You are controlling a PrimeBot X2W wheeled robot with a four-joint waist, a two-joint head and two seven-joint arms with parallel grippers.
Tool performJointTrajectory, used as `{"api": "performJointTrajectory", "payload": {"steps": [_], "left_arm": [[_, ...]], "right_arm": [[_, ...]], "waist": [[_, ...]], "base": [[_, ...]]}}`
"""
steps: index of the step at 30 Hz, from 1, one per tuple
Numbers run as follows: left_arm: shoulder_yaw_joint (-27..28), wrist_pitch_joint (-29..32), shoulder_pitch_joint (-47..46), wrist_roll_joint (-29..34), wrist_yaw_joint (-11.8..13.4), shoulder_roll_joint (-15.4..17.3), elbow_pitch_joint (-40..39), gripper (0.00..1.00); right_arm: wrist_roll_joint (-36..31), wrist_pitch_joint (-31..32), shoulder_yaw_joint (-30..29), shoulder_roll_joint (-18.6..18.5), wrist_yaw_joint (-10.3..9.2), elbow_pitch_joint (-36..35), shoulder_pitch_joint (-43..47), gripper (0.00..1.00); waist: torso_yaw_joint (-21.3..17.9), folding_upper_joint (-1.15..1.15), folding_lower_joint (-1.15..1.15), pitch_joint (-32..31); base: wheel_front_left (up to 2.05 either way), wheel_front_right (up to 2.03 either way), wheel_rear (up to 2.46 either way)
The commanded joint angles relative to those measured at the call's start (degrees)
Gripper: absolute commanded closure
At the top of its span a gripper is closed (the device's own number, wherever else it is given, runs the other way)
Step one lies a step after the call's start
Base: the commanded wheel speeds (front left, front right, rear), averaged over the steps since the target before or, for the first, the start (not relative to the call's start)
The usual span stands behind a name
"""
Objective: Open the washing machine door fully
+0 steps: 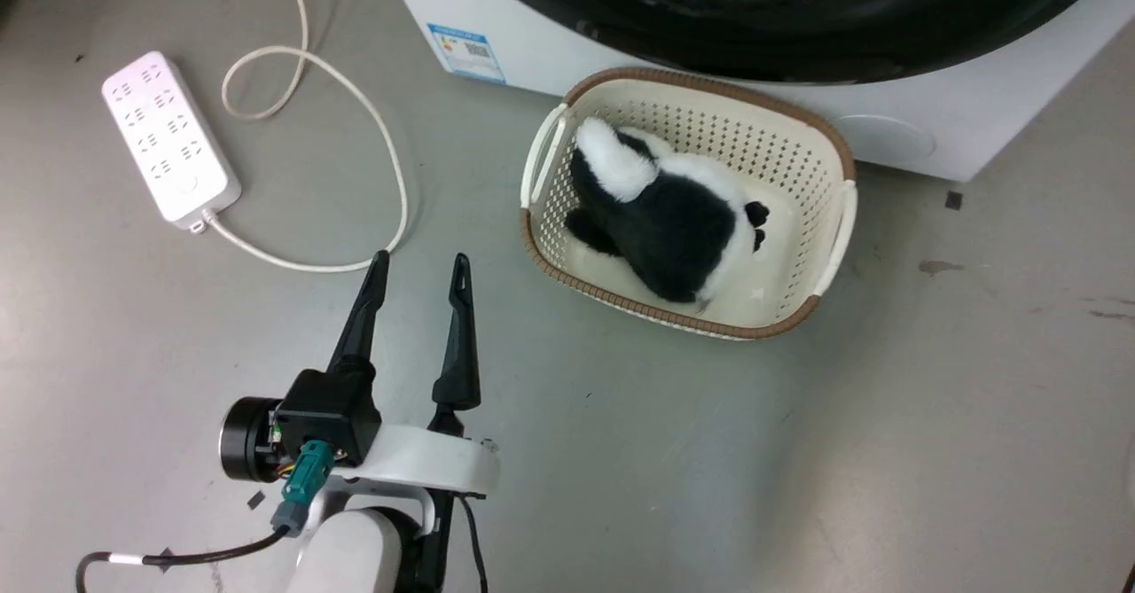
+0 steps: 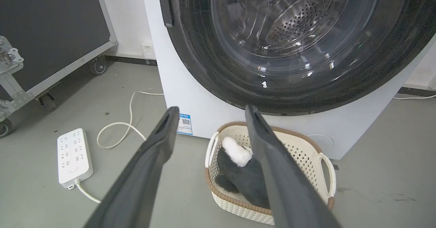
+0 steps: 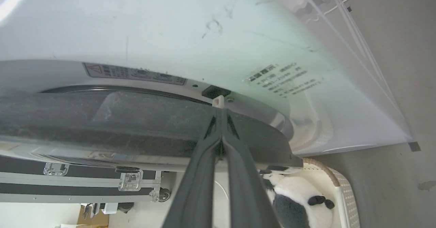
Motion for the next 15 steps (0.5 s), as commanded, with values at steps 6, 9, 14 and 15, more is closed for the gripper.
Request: {"api": "performJointTrajectory", "payload": {"steps": [6, 9, 14, 15], "left_arm": [[-1.8, -1.3, -1.5, -1.2, 1.0, 0.1, 0.0, 0.00], [-2.6, -1.8, -2.1, -1.7, 1.5, 0.1, 0.0, 0.00], [-3.0, -2.3, -2.7, -1.9, 1.9, 0.1, 0.3, 0.00], [-3.0, -2.4, -2.8, -2.0, 2.0, 0.1, 0.4, 0.00]], "right_arm": [[-0.6, 3.9, -6.5, -0.9, -0.02, 4.1, -7.9, 1.00], [-1.4, 7.5, -10.2, -1.0, -0.03, 6.5, -11.3, 1.00], [-3.0, 10.9, -13.1, -1.2, -0.03, 8.1, -12.3, 1.00], [-3.2, 11.7, -13.9, -1.2, -0.03, 8.3, -12.2, 1.00]], "waist": [[1.8, 0.00, -0.01, 1.9], [2.5, 0.00, -0.01, 2.9], [2.9, 0.00, -0.01, 3.0], [3.0, 0.00, -0.01, 2.8]], "base": [[0.00, 0.00, 0.00], [0.00, 0.00, 0.00], [0.00, 0.00, 0.00], [0.00, 0.00, 0.00]]}}
